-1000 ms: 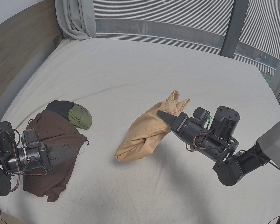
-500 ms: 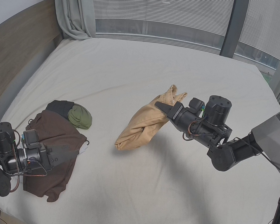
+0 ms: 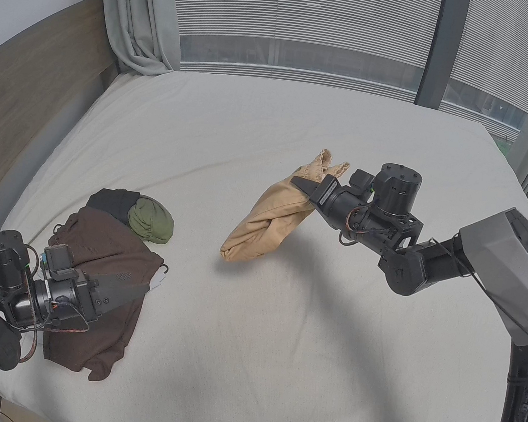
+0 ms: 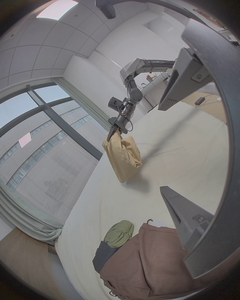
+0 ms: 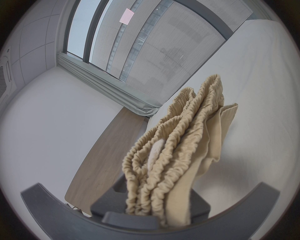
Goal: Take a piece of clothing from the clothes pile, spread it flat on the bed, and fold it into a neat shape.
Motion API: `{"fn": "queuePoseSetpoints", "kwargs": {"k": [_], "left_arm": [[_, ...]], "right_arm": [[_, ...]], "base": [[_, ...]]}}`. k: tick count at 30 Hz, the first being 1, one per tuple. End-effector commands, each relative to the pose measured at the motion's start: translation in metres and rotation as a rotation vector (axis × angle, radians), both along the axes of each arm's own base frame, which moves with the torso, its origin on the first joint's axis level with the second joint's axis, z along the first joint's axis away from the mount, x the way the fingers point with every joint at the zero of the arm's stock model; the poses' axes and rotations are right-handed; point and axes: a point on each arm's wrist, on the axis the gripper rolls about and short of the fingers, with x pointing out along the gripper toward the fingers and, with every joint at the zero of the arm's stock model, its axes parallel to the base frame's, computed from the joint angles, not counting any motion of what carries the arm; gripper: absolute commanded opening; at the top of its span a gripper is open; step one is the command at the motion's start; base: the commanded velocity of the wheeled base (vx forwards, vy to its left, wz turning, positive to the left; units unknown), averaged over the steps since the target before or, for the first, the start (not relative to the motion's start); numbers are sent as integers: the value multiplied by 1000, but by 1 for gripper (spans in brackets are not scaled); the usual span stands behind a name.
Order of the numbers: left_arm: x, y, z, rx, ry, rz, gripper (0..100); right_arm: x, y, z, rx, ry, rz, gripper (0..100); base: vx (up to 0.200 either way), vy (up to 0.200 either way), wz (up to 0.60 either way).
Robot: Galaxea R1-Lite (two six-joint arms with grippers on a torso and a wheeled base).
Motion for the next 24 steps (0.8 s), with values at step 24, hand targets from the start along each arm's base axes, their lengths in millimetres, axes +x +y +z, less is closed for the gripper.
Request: {"fn": "queuePoseSetpoints", "kwargs": {"k": [24], "left_arm": [[-1,0,-3,0,14,1,100]], "right_arm": [[10,-35,-121,-149,277,-79,0]], "base": [[0,0,0]]}}
